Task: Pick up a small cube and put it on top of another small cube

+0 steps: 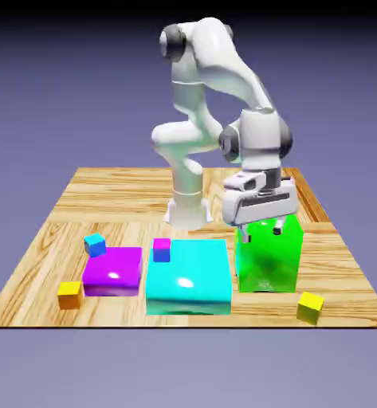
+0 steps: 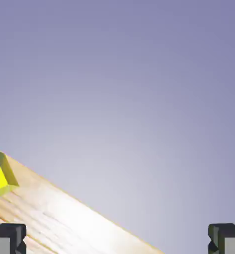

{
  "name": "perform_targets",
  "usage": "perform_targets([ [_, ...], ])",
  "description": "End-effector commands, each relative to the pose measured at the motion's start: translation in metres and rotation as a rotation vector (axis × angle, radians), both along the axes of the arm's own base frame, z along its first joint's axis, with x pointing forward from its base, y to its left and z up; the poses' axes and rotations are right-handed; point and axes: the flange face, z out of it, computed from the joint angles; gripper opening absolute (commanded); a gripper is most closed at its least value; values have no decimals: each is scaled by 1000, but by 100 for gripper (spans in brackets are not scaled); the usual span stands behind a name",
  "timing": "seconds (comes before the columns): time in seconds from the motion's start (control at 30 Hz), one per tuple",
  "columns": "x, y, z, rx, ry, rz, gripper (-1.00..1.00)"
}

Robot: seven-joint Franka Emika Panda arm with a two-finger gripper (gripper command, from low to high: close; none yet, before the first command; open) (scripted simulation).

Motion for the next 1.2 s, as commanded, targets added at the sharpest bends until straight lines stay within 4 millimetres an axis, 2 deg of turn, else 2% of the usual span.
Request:
perform_targets([
  [0.0, 4, 10, -9, -17, 27, 25, 0],
  [0.23, 14, 93, -81, -141, 213, 217, 0],
  [0.43, 1, 160, -152, -259, 367, 377, 0],
  [0.5, 0, 164, -156, -267, 376, 386, 0],
  [0.6, -7, 153, -224, -267, 376, 386, 0],
  [0.63, -7, 153, -224, -267, 376, 386, 0],
  [0.67, -7, 153, -224, -267, 376, 386, -100],
  [0.7, -7, 153, -224, -267, 376, 386, -100],
  [0.8, 0, 164, -157, -267, 376, 387, -100],
  [0.9, 39, 81, -162, -260, 415, 265, -100],
  [1.0, 66, -8, -165, -244, 449, 140, -100],
  [1.1, 81, -98, -163, -221, 476, 14, -100],
  [1.17, 84, -159, -160, -203, 489, -71, -100],
])
